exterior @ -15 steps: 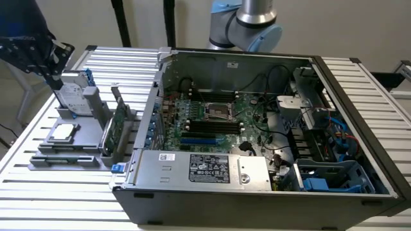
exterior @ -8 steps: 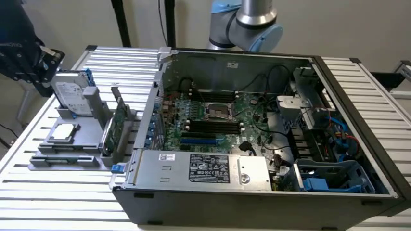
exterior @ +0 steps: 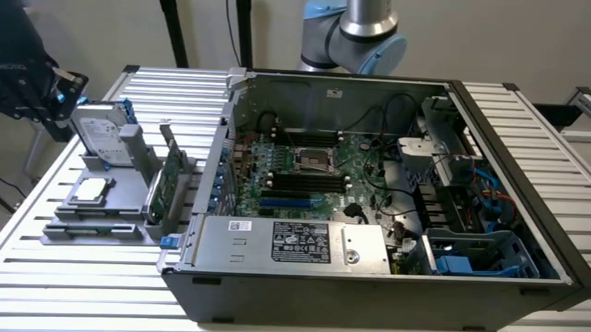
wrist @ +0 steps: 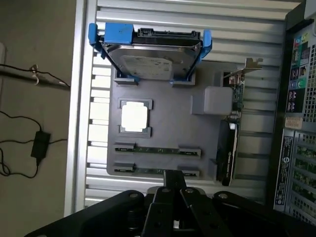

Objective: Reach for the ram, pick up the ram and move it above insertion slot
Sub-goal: 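Reach for the ram, then pick up the ram and move it above insertion slot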

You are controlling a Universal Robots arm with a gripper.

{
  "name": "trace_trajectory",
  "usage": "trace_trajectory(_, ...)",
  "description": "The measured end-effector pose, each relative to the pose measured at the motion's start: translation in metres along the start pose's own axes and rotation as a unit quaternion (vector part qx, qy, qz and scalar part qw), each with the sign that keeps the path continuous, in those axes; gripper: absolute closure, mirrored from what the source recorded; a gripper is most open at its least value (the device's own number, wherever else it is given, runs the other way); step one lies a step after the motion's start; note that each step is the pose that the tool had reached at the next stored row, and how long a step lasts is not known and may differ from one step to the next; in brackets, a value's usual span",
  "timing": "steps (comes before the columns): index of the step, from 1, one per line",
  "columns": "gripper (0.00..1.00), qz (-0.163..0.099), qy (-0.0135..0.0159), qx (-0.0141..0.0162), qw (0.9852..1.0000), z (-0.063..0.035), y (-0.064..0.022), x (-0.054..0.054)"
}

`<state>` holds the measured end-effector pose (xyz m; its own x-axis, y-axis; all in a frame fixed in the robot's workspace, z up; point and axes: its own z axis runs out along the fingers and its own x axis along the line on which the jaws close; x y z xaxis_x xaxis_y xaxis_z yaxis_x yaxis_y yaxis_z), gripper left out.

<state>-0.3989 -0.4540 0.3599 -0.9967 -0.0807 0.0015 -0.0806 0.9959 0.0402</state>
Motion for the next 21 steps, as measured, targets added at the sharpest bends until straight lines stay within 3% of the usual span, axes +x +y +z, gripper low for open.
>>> trace_trajectory(6,0.89,-0.051,0.0020,0.0000,0.9987,0.0002,0.0000,0.0002)
trace_trajectory(11,0.89,-0.095,0.0038,0.0001,0.9955,0.0003,0.0000,0.0003)
trace_trajectory(16,0.89,-0.141,0.0057,0.0002,0.9900,0.0002,0.0000,0.0004)
trace_trajectory(21,0.89,-0.185,0.0075,0.0003,0.9826,0.0002,0.0000,0.0004)
